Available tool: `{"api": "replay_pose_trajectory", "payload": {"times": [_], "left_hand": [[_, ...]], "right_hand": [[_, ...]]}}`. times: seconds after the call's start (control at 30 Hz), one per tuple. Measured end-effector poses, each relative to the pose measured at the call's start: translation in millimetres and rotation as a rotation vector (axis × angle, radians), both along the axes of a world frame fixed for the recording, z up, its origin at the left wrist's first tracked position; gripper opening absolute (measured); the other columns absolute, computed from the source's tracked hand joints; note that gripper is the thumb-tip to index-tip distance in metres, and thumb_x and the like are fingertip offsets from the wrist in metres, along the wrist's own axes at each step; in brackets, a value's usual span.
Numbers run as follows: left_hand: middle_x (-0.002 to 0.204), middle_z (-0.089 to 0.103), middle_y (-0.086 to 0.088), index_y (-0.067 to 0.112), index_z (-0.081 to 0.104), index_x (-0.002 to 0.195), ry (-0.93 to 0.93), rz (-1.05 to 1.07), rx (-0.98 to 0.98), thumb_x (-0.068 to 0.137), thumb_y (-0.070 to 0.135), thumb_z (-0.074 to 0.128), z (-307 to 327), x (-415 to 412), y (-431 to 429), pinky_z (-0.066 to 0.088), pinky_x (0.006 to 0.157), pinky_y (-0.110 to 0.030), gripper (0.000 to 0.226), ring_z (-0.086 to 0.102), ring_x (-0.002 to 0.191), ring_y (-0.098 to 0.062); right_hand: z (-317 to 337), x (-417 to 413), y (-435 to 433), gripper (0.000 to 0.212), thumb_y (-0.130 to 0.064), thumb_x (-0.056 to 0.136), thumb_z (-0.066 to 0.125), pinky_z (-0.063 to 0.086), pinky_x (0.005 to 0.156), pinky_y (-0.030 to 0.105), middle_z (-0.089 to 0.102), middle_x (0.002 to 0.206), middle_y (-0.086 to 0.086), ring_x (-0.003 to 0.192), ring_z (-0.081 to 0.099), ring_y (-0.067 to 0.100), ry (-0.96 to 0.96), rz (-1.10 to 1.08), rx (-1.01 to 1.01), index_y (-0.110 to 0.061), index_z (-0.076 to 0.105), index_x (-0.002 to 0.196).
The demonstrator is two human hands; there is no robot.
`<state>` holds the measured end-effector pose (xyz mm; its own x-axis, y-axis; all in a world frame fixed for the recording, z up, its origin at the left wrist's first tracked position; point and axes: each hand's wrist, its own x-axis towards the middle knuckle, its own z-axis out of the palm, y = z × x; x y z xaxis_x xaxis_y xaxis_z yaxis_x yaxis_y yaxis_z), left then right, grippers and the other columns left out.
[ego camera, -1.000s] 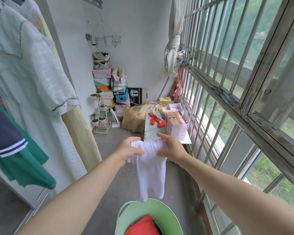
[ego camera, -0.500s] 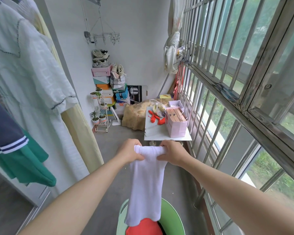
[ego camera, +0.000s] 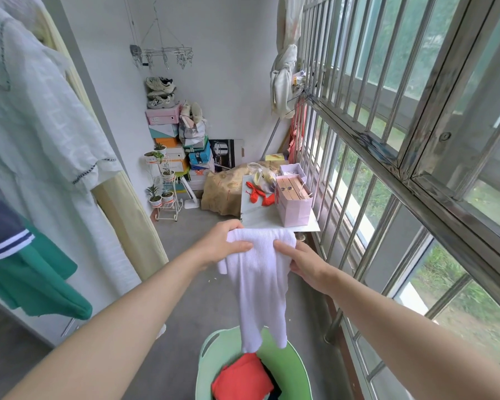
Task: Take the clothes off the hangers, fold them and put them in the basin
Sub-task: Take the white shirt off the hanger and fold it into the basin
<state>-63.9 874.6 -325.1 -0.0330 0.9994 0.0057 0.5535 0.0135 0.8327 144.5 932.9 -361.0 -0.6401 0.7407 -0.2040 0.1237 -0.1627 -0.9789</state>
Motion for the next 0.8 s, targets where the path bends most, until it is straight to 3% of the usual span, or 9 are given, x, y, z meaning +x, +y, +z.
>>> {"api": "replay_pose_trajectory", "payload": {"times": [0.13, 0.23, 0.37, 0.5, 0.6, 0.67, 0.73, 0.8], "left_hand": [[0.085, 0.058, -0.003, 0.009, 0.059, 0.091, -0.141, 0.015, -0.013, 0.082, 0.016, 0.073, -2, -3, 1, 0.039, 0.073, -0.029, 0.018, 0.052, 0.08, -0.013], [0.083, 0.06, -0.002, 0.012, 0.059, 0.088, -0.226, 0.045, -0.026, 0.082, 0.015, 0.072, -4, -4, 1, 0.042, 0.074, -0.027, 0.014, 0.054, 0.079, -0.012], [0.084, 0.061, -0.001, 0.014, 0.057, 0.09, -0.406, 0.117, -0.043, 0.085, 0.009, 0.068, -5, -6, -2, 0.047, 0.068, -0.019, 0.013, 0.058, 0.077, -0.009], [0.093, 0.06, -0.005, 0.014, 0.056, 0.094, -0.555, 0.296, -0.077, 0.087, 0.013, 0.066, -12, -17, -4, 0.045, 0.081, -0.035, 0.011, 0.055, 0.09, -0.019], [0.091, 0.06, -0.005, 0.013, 0.055, 0.094, -0.693, 0.454, -0.127, 0.09, 0.018, 0.063, -17, -17, -4, 0.049, 0.066, -0.031, 0.01, 0.058, 0.079, -0.018], [0.104, 0.065, -0.01, 0.006, 0.057, 0.112, -0.951, 0.465, -0.132, 0.089, 0.029, 0.062, -17, -23, -2, 0.054, 0.065, -0.03, 0.033, 0.064, 0.089, -0.025], [0.126, 0.061, -0.015, 0.004, 0.051, 0.132, -1.16, 0.325, -0.13, 0.081, 0.049, 0.059, -17, -34, -3, 0.052, 0.086, -0.037, 0.068, 0.059, 0.115, -0.028], [0.127, 0.062, -0.01, 0.013, 0.054, 0.131, -1.072, 0.217, -0.256, 0.065, 0.067, 0.061, -23, -29, -12, 0.045, 0.098, -0.039, 0.086, 0.057, 0.119, -0.025]], "right_hand": [[-17, 11, -4, 0.049, -0.043, 0.077, 0.072, 0.045, 0.103, 0.039, 0.069, 0.117, 0.002, 0.109, 0.064, 0.02, -0.057, 0.092, -0.022, -0.018, 0.063, 0.118], [-36, 10, -8, 0.046, -0.034, 0.074, 0.077, 0.039, 0.108, 0.045, 0.067, 0.12, 0.006, 0.117, 0.06, 0.024, -0.177, 0.203, 0.001, -0.015, 0.066, 0.115], [-37, 6, -10, 0.032, -0.022, 0.084, 0.066, 0.044, 0.104, 0.034, 0.069, 0.116, 0.003, 0.113, 0.062, 0.019, -0.135, 0.075, -0.105, -0.012, 0.067, 0.114], [-27, 0, -7, 0.028, -0.026, 0.092, 0.056, 0.047, 0.096, 0.034, 0.07, 0.112, 0.006, 0.104, 0.065, 0.022, -0.142, 0.025, -0.215, -0.012, 0.064, 0.115], [-20, -7, -10, 0.028, -0.029, 0.096, 0.052, 0.049, 0.083, 0.03, 0.07, 0.104, 0.006, 0.091, 0.065, 0.019, -0.168, -0.004, -0.22, -0.01, 0.064, 0.112], [-15, -13, -11, 0.029, -0.028, 0.097, 0.049, 0.051, 0.081, 0.029, 0.07, 0.102, 0.008, 0.088, 0.067, 0.02, -0.082, -0.042, -0.277, -0.007, 0.065, 0.109], [-6, -19, -12, 0.028, -0.026, 0.098, 0.048, 0.052, 0.086, 0.032, 0.07, 0.102, 0.009, 0.089, 0.067, 0.021, 0.045, -0.083, -0.366, -0.005, 0.066, 0.104], [-1, -25, -10, 0.027, -0.026, 0.098, 0.048, 0.053, 0.083, 0.033, 0.071, 0.098, 0.007, 0.09, 0.067, 0.02, 0.116, -0.128, -0.416, -0.007, 0.067, 0.101]]}}
